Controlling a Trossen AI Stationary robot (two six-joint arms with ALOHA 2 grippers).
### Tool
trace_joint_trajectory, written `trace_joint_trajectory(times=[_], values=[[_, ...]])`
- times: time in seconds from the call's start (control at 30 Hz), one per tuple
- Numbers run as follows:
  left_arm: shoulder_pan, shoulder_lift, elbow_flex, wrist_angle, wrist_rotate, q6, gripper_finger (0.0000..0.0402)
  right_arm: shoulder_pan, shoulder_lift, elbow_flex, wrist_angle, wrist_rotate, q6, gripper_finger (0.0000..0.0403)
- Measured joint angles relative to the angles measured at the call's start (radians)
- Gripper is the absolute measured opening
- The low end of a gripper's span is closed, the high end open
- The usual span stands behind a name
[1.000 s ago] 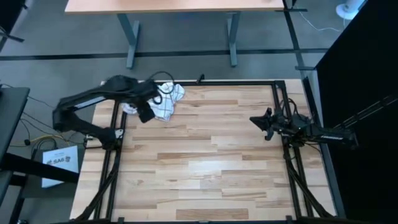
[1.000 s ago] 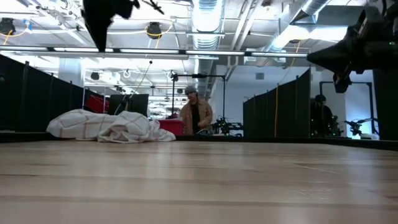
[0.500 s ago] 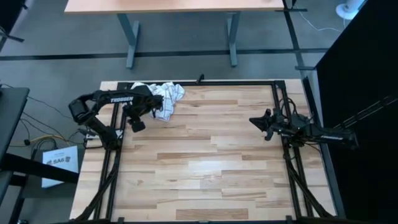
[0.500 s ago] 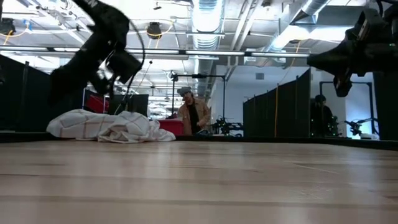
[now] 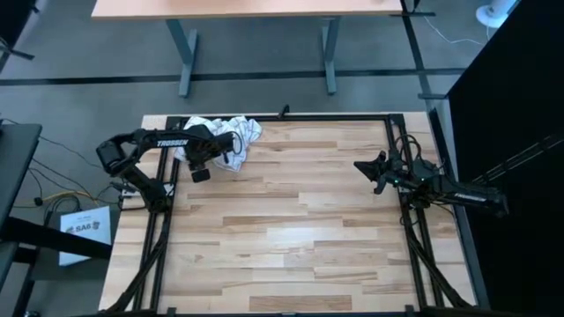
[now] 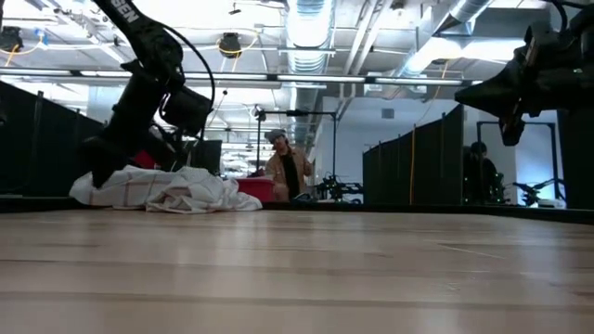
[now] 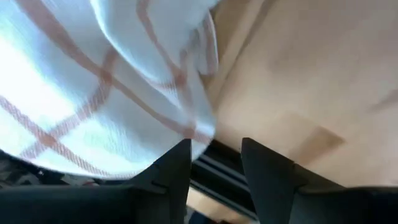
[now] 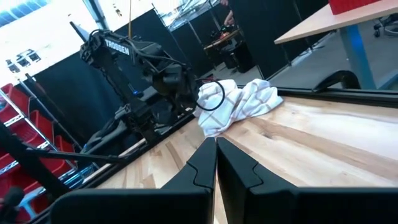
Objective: Roll towel
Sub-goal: Prepare the white striped towel on the table for folding
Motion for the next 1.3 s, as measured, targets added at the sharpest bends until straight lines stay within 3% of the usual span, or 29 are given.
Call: trace_joint_trajectory(times=[0.47, 0.53, 0.67, 0.8, 1.2, 1.3], values=[[0.069, 0.02, -0.115, 0.205, -0.056, 0.084, 0.0123, -0.009, 0.0, 0.0, -0.001, 0.001, 0.014, 0.0], [0.069, 0.02, -0.116, 0.209, -0.057, 0.086, 0.0101, -0.011, 0.0, 0.0, 0.0, 0.001, 0.013, 0.0], [0.069, 0.02, -0.107, 0.215, -0.048, 0.103, 0.0016, -0.01, 0.0, 0.0, 0.0, 0.001, 0.002, 0.0], [0.065, 0.02, -0.105, 0.22, -0.026, 0.119, 0.0002, -0.01, 0.0, 0.0, 0.003, 0.002, -0.001, 0.0], [-0.108, 0.02, 0.317, -0.092, 0.413, 0.064, 0.0, 0.049, 0.015, 0.081, 0.044, 0.0, -0.016, 0.0], [-0.145, 0.02, 0.475, -0.161, 0.544, 0.051, 0.0, 0.07, 0.054, 0.109, 0.063, -0.001, -0.018, 0.0]])
